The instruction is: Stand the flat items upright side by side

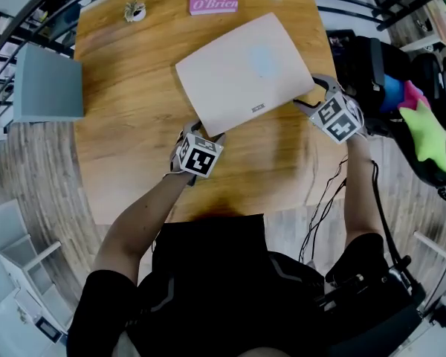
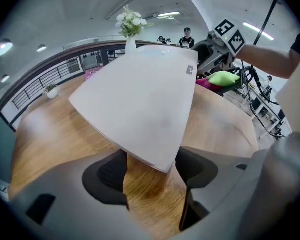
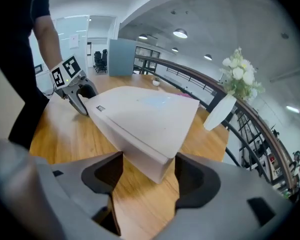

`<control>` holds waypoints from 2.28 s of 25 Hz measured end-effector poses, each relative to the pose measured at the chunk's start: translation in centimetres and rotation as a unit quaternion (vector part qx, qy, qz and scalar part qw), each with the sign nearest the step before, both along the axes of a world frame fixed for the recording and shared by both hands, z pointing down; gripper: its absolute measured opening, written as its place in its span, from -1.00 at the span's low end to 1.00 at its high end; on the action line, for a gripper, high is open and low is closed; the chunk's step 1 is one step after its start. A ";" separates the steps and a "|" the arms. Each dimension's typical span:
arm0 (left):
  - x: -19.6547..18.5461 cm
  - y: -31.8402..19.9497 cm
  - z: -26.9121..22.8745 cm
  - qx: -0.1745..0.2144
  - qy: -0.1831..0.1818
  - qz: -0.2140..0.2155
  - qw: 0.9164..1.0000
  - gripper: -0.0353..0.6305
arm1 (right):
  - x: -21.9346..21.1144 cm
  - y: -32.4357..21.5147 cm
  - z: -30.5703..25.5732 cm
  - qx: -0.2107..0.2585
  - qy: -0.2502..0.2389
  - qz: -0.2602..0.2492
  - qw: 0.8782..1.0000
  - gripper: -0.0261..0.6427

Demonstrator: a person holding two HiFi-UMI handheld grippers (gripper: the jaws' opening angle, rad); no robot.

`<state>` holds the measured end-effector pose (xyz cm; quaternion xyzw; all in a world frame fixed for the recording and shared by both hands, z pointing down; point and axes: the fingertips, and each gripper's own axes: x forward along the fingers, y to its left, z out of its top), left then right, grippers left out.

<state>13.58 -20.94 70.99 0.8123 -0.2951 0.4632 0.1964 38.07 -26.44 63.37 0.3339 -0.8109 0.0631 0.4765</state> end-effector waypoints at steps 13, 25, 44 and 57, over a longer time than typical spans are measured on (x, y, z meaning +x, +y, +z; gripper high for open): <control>-1.8 1.4 1.0 -0.040 -0.005 0.050 0.998 -0.03 | -6.2 1.6 -9.8 0.082 0.089 -0.042 0.992 0.04; -2.7 2.7 1.7 -0.038 -0.034 0.123 0.991 -0.07 | -12.3 2.3 -15.5 0.160 0.190 -0.133 0.959 0.02; -2.2 3.9 -0.1 -0.064 -0.011 0.179 0.982 -0.01 | -20.0 3.0 -18.4 0.208 0.274 -0.271 0.899 -0.08; -5.8 4.0 -10.9 0.030 0.149 0.083 0.985 -0.01 | -25.1 5.6 -19.2 0.211 0.172 -0.273 0.922 -0.07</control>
